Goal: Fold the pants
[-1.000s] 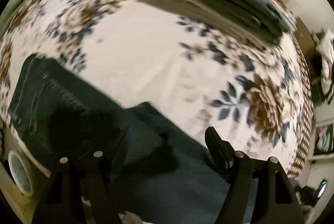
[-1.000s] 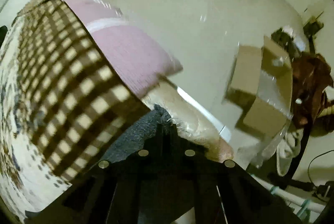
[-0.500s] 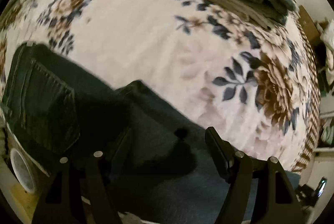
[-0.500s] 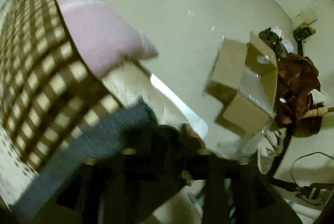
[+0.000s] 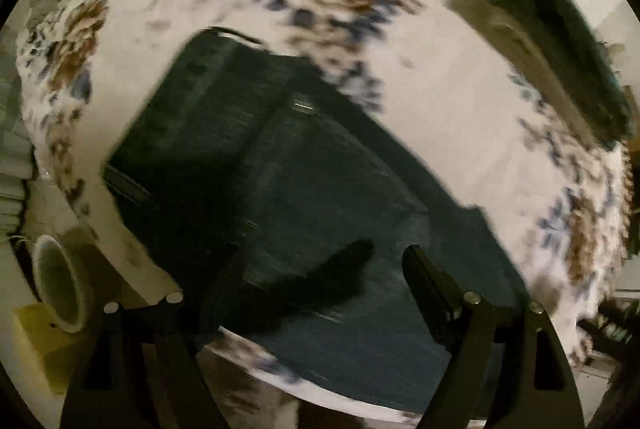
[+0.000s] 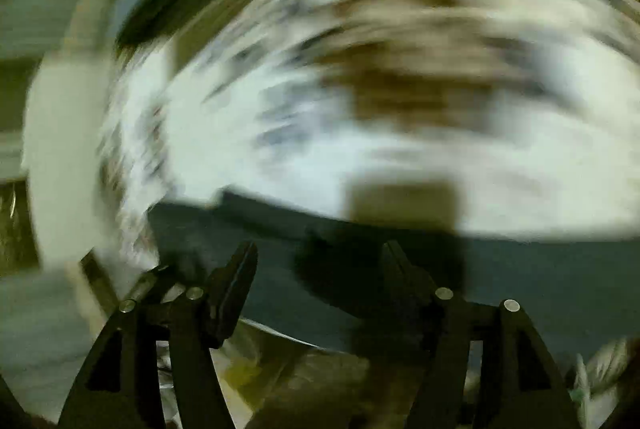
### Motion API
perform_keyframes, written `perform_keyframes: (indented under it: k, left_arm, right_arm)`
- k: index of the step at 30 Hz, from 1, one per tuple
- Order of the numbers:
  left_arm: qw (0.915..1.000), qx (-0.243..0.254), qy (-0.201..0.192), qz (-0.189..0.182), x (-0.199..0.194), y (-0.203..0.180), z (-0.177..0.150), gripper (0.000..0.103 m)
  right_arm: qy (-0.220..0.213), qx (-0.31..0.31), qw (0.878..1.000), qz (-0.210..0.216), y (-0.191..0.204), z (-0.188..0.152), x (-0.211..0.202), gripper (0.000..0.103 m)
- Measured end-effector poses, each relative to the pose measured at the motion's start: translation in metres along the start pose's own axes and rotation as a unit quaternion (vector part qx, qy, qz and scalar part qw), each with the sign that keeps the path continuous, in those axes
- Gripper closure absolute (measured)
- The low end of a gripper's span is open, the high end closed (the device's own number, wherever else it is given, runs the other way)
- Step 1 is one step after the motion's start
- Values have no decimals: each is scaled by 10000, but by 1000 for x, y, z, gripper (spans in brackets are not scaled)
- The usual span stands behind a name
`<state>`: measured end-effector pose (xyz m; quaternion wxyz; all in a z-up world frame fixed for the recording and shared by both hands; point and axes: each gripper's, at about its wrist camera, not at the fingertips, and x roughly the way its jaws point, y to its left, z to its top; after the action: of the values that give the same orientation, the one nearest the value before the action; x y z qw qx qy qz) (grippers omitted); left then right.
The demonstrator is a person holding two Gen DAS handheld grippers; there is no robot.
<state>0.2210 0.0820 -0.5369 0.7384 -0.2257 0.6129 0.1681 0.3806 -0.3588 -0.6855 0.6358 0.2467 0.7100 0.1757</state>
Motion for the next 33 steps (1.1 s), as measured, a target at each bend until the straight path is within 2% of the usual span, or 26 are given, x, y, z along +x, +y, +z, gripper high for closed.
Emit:
perform_keyframes:
  k: [3,7,9,10,11,13,16,18,22,25,27,29,31,32,33]
  left_arm:
    - [9999,-83,64,-33,6,20,8,23]
    - [9996,-130,199,-171,14,38,10,23]
    - [9992,-142,258,-254,17,42,9,23]
    - [9991,-142,280,-292,18,44,8,23]
    - [9989,-128,310,-327,18,45,7,23]
    - [9987,-102,338,-366,18,48,7,23]
    - [9980,-118,412,-469,23,55,11,23]
    - [9975,-144,461,-509,25,62,10,23]
    - [9969,-187,543,-544,26,75,7,23]
    - [9967,-189,581,-537,25,82,1,23]
    - [9967,-170,594,-528,25,81,7,23]
    - [9967,-162,602,-519,26,80,7,23]
    - [9968,-156,615,-494,29,76,8,23]
    - [9968,-153,624,-480,27,75,9,23]
    - [9968,-154,628,-464,30,66,10,23]
  right_arm:
    - [633,-939,9927,-422,69,27,75,36]
    - [1335,-1440,9765,-889,106,43,135,42]
    - [1593,-1683,9655,-1185,118,42,158,56]
    - [1625,-1792,9607,-1364,124,41,164,80]
    - [1579,-1699,9629,-1383,126,43,165,98]
    - [1359,-1390,9706,-1421,122,43,156,99]
    - [816,-888,9852,-1221,113,42,126,100]
    - [480,-586,9908,-1120,105,39,106,100]
    - [201,-270,9947,-970,102,32,85,100]
    - [535,-405,9931,-965,105,31,100,98]
    - [548,-245,9934,-974,99,41,104,87]
    - [447,-46,9955,-830,95,53,99,53]
    - [574,184,9971,-464,95,65,106,42]
    - [822,254,9955,-391,94,69,116,42]
    - [1041,235,9930,-498,94,71,127,42]
